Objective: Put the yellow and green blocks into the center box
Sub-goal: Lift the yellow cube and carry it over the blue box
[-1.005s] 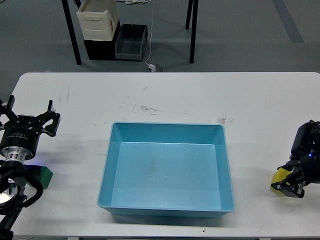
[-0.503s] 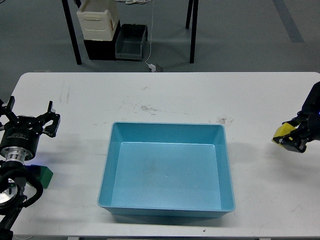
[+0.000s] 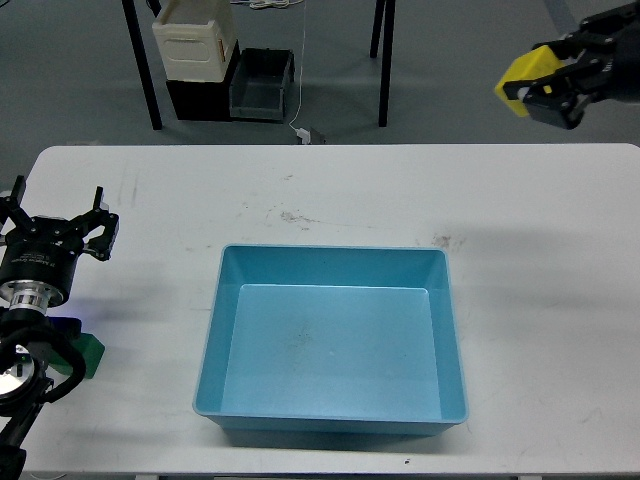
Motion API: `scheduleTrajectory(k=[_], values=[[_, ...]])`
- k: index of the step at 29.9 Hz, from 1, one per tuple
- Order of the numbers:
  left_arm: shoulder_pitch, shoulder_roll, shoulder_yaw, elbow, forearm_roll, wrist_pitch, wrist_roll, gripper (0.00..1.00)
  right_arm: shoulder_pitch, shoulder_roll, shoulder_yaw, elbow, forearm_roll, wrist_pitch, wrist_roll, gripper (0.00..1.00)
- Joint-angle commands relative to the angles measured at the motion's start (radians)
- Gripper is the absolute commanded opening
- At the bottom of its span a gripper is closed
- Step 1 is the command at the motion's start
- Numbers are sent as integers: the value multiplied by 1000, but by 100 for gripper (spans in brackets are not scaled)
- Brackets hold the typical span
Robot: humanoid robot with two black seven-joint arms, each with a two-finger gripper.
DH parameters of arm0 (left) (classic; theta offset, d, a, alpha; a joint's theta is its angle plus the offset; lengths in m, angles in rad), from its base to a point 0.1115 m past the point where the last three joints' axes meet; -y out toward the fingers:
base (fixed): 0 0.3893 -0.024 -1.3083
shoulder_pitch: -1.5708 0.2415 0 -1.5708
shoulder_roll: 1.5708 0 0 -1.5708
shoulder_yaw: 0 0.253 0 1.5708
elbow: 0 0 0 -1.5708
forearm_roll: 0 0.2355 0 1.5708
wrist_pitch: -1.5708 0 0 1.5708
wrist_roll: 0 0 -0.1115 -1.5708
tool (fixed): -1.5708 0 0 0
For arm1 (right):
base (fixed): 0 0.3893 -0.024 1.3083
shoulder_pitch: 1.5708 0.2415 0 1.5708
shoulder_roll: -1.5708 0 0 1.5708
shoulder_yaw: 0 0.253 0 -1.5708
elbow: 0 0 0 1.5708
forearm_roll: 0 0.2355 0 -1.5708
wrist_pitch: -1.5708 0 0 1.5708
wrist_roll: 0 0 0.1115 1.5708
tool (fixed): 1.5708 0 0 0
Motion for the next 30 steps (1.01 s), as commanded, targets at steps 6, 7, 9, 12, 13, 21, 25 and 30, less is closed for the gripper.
scheduleTrajectory(k=[6,7,9,12,13,21,25,30], values=[[3,-1,-1,3,0,2,-1,100,159,266,-307,61,-3,6,0,0],[3,-1,-1,3,0,2,-1,100,159,293,-324,62,-4,6,0,0],[1,-1,-1,3,0,2,-1,100,159,333,-368,67,-7,6,0,0],[0,0,-7,3,0,0,-1,100,161,382,-413,67,-9,6,0,0],[0,2,-9,3,0,0,-1,100,159,398,-422,67,-9,6,0,0],[-5,3,-12,3,0,4,-1,100,147,479,-546,62,-15,6,0,2],[-5,5,-12,3,-2,5,-1,100,112,505,-618,46,-19,6,0,5],[-8,20,-13,14,-2,2,-1,100,50,508,-626,-28,-16,6,0,10]])
